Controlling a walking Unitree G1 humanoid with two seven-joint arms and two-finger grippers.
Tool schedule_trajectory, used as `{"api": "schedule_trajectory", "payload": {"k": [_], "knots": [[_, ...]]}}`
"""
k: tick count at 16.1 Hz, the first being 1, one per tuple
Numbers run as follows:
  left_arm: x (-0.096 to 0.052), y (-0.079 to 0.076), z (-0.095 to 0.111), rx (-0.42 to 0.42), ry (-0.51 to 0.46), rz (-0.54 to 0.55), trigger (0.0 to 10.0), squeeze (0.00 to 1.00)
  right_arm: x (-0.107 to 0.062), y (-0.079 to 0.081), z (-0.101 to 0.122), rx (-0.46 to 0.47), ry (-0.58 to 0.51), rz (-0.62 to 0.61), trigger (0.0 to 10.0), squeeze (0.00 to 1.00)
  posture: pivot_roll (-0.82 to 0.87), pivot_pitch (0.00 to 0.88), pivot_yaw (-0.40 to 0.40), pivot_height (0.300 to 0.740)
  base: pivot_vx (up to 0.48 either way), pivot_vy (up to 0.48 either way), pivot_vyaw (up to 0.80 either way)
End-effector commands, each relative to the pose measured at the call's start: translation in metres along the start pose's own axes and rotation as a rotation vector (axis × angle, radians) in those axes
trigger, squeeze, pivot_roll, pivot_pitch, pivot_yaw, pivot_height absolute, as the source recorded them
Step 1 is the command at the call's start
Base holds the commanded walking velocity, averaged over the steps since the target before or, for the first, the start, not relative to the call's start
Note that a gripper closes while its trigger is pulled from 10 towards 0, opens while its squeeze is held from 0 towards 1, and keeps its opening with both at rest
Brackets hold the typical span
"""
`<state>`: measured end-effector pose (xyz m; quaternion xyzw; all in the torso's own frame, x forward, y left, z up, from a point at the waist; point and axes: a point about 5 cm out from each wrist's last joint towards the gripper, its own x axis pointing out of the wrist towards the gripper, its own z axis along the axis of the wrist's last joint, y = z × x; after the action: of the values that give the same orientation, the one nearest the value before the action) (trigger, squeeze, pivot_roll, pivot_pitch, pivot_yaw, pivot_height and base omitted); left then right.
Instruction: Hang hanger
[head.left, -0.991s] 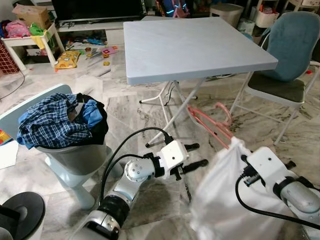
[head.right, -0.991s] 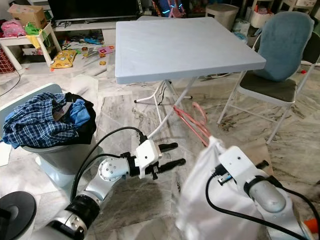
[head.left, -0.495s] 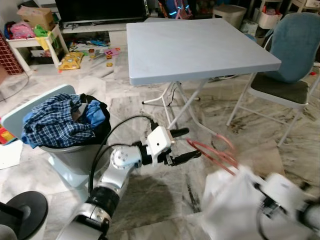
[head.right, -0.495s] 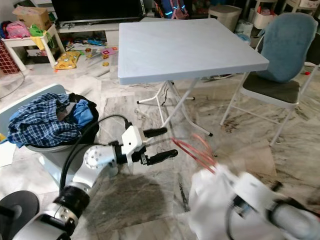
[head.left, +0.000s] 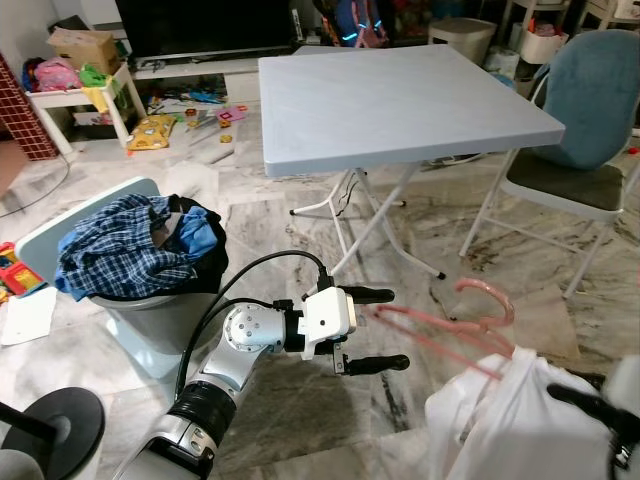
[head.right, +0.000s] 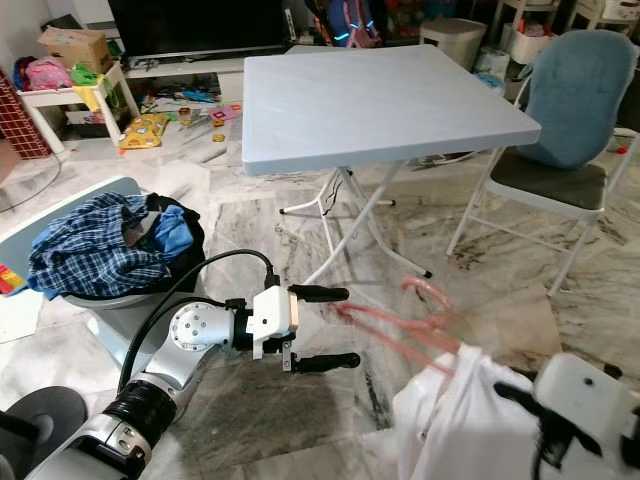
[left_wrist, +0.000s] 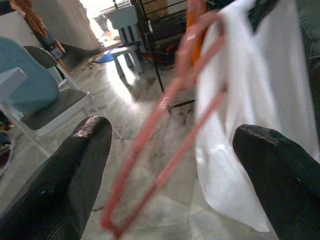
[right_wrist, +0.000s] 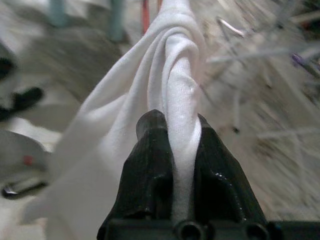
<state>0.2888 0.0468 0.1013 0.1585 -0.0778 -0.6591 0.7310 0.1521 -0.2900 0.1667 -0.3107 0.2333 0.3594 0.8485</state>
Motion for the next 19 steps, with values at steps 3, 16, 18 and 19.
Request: {"api": "schedule_trajectory", "payload": {"k": [3, 16, 18, 19], "knots": [[-0.002, 0.005, 0.002, 0.034, 0.017, -0.004, 10.0, 1.00, -0.010, 0.010, 0.015, -0.058, -0.040, 0.124, 10.0, 0.00, -0.08, 0.000, 0.024, 0.740, 0.000, 0.000, 0.00], [-0.002, -0.008, -0.007, -0.072, 0.048, -0.207, 0.0, 0.00, -0.017, 0.015, 0.025, -0.076, -0.086, 0.148, 10.0, 0.00, -0.09, 0.000, 0.025, 0.740, 0.000, 0.000, 0.00], [-0.002, -0.006, -0.007, -0.093, 0.045, -0.203, 0.0, 0.00, -0.016, 0.018, 0.024, -0.073, -0.085, 0.168, 10.0, 0.00, -0.09, 0.000, 0.025, 0.740, 0.000, 0.000, 0.00], [-0.003, -0.005, -0.008, -0.081, 0.059, -0.198, 0.0, 0.00, -0.016, 0.019, 0.025, -0.074, -0.089, 0.178, 10.0, 0.00, -0.09, 0.000, 0.025, 0.740, 0.000, 0.000, 0.00]]}}
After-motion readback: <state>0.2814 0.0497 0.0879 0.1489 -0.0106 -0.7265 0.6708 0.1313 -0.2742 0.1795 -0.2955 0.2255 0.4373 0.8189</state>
